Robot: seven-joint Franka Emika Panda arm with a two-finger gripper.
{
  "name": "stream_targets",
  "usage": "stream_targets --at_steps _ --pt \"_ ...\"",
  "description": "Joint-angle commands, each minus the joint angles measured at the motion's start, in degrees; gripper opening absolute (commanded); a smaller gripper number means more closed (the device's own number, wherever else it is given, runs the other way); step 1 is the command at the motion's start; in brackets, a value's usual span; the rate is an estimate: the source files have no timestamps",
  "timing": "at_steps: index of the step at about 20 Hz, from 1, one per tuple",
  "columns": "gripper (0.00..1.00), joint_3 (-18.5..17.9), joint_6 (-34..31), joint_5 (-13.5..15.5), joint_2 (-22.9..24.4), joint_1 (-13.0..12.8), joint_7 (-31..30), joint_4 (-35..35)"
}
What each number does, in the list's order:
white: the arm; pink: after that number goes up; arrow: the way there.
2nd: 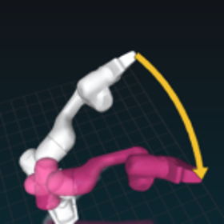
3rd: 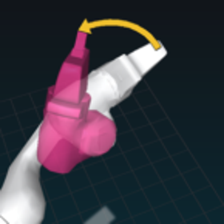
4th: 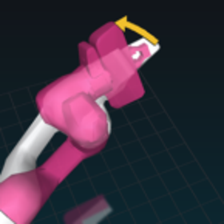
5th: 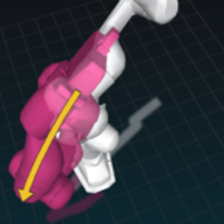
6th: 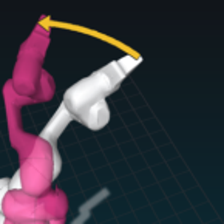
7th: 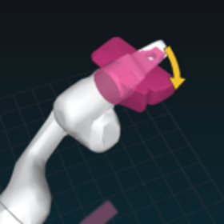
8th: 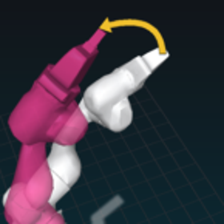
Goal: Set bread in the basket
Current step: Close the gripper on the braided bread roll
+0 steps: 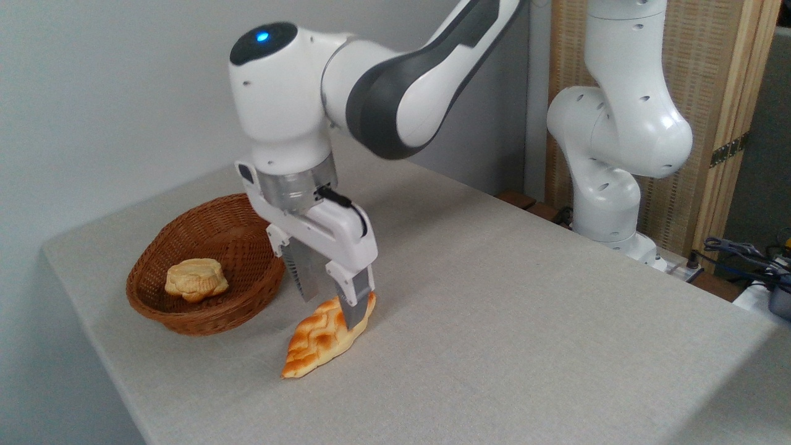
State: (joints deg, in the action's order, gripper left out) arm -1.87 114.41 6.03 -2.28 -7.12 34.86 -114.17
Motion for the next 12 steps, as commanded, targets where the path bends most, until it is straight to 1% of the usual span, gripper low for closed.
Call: stream_targets --at_steps 1,3,5,6,7,8,9,12 --pt "1.0 -0.3 2.9 1.0 -2.4 -0.7 -0.3 0.2" --pt "1.0 -0.3 3.0 0.3 -3.3 -1.8 -0.3 0.2" --pt "0.98 -0.4 2.8 -0.6 -3.3 -1.8 -0.2 0.2" --pt "0.83 -0.4 2.6 -0.8 -3.3 -1.8 -0.2 0.2" --pt "0.6 -0.3 2.5 -0.8 -3.3 -1.8 -0.2 0.2" --pt "0.46 -0.3 2.3 -0.8 -3.3 -1.8 -0.2 0.2" --pt "0.44 -0.3 2.2 -0.8 -3.3 -1.8 -0.2 0.2" --pt "0.44 -0.3 2.0 -0.8 -3.2 -1.9 -0.2 0.2"
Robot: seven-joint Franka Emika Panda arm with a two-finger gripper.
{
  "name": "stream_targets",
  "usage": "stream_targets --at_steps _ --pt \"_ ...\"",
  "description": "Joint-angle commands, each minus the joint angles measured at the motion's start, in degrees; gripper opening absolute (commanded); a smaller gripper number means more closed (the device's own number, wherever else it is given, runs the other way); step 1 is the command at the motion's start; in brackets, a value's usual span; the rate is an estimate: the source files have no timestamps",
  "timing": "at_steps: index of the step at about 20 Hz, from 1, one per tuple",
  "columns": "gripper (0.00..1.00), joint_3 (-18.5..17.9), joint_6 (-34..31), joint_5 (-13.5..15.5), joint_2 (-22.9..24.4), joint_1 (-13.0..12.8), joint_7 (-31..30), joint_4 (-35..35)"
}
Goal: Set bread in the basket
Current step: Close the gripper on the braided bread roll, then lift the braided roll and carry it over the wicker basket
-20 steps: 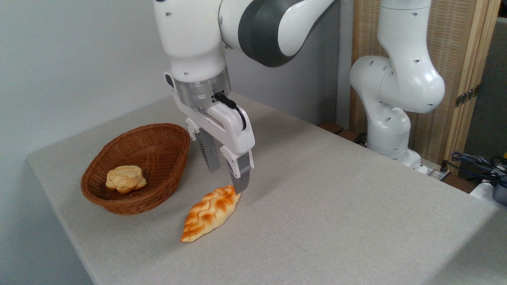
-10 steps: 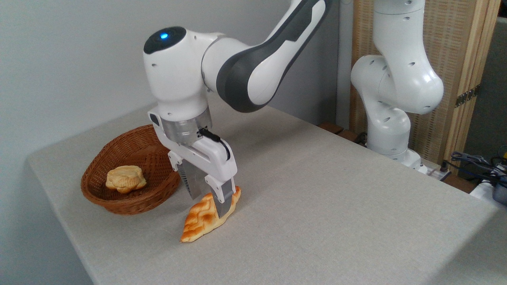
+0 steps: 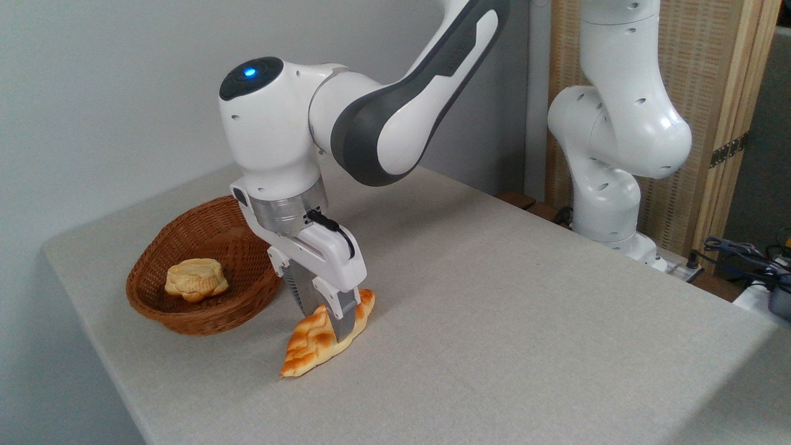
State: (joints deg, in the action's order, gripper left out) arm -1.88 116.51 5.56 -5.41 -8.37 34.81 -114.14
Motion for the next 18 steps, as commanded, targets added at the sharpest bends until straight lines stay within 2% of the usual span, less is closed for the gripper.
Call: stream_targets --at_steps 1,3,8,10,12,14,17,18 --pt "0.44 -0.3 -0.1 -0.4 0.1 -0.6 -0.1 0.1" --pt "0.44 -0.4 -0.7 -0.4 0.8 -0.6 0.1 0.5" --pt "0.45 -0.1 -1.5 0.7 6.1 -0.6 -0.2 4.4" --pt "0.48 4.4 -1.4 2.7 7.0 -0.8 -1.8 6.2" --pt "0.48 7.9 -0.4 3.2 6.5 -0.9 -8.6 6.5" --pt "0.48 10.7 0.7 5.6 5.7 -0.9 -13.9 7.0" --pt "0.48 15.8 7.5 6.0 1.9 -0.9 -22.1 8.3" --pt "0.49 16.7 9.9 5.9 1.2 -0.9 -22.6 8.3"
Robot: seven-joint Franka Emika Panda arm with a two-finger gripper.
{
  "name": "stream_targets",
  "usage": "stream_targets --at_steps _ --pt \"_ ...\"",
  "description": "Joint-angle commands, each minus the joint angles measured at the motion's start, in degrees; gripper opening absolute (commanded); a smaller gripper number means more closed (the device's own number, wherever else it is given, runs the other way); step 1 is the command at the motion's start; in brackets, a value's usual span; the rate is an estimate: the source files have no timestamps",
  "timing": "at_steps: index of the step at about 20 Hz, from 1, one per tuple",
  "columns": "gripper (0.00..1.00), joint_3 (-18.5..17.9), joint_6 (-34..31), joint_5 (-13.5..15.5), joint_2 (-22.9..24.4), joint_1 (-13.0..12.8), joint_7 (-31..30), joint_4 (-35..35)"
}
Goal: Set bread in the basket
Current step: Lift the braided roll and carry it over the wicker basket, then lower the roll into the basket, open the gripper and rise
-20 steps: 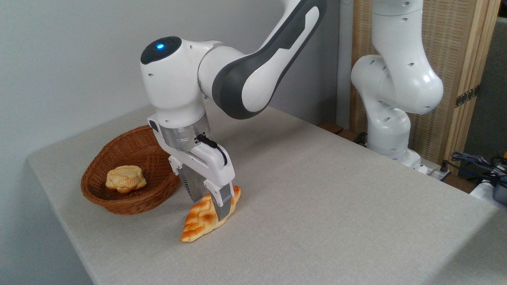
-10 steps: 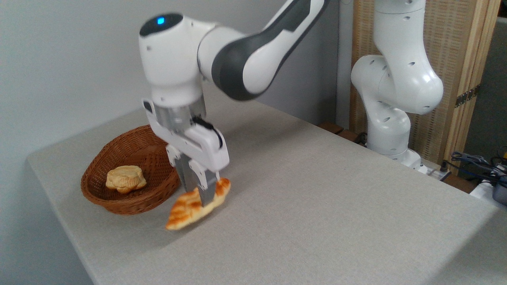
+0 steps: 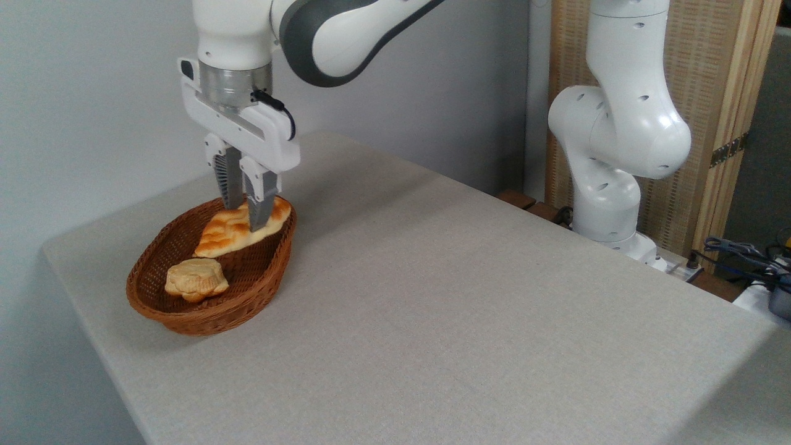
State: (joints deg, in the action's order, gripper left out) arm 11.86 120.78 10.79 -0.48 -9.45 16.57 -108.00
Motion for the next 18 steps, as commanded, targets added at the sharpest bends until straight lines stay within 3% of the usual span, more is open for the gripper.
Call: stream_targets --at_steps 1,2,3,4,6,13,16,18 --pt "0.51 3.6 7.2 0.6 -4.4 0.2 -4.4 2.1" --pt "0.62 3.8 8.3 0.5 -5.5 0.1 -4.4 2.1" --pt "0.96 4.3 8.9 -0.1 -6.4 0.0 -4.5 2.1" --pt "1.0 4.4 9.1 -1.1 -6.9 0.0 -4.4 2.1" --pt "1.0 4.4 9.1 -2.7 -8.1 0.0 -4.5 2.1" --pt "1.0 3.8 9.2 -2.4 -7.8 0.1 -4.7 2.5" --pt "1.0 1.7 3.7 -3.2 -4.8 0.8 -4.6 4.5" --pt "1.0 -0.9 -0.8 -5.9 -2.6 0.8 -3.4 4.6"
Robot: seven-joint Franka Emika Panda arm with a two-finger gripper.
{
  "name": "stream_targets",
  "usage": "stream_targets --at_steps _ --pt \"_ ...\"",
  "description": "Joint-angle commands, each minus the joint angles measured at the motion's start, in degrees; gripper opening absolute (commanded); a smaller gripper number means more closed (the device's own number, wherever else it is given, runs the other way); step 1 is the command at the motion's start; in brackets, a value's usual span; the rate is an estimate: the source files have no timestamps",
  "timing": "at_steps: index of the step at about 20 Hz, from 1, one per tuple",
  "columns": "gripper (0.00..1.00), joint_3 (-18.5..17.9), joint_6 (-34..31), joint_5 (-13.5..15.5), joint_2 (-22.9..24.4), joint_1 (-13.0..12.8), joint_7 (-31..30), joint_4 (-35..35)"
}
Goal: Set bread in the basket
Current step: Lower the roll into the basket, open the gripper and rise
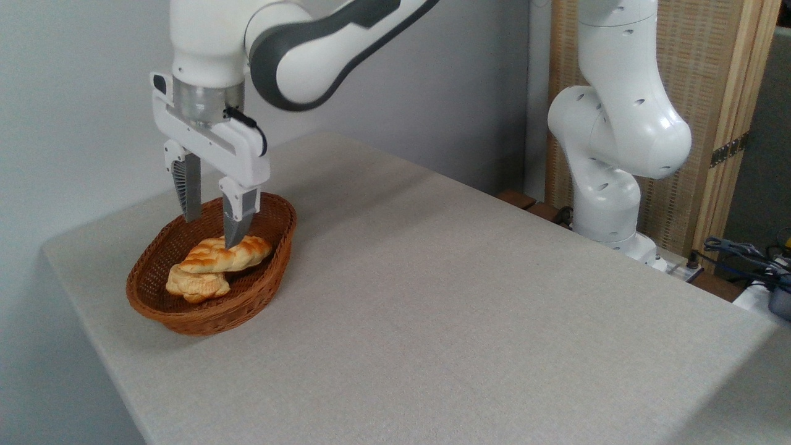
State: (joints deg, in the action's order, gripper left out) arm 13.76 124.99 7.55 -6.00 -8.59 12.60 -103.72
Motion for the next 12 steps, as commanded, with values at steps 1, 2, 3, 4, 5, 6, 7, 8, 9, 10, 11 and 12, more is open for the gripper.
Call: stream_targets --at_steps 1,2,3,4,5,6,7,8,9,10,11,12 --pt "1.0 -4.9 -7.8 -3.7 4.1 0.0 3.5 0.4" --pt "1.0 -6.8 -11.1 -3.7 4.7 0.0 8.3 0.4" --pt "1.0 -9.3 -14.2 -3.7 5.1 0.0 13.4 0.4" --pt "1.0 -11.6 -15.9 -3.7 5.6 0.0 17.5 0.4" --pt "1.0 -13.6 -16.9 -3.7 5.9 0.0 20.4 0.4" --pt "1.0 -15.1 -17.7 -3.7 5.9 0.0 23.5 0.4" --pt "1.0 -16.5 -18.5 -3.7 5.9 0.0 27.2 0.4" --pt "1.0 -17.1 -19.3 -3.7 6.2 0.0 29.3 0.4" --pt "1.0 -17.8 -20.0 -3.7 6.5 0.0 30.6 0.4" --pt "1.0 -18.2 -20.0 -3.6 6.5 0.0 31.2 0.4" --pt "1.0 -18.2 -20.1 -3.4 6.6 0.0 31.1 0.4" --pt "1.0 -18.2 -20.2 -3.0 6.5 0.0 30.9 0.3"
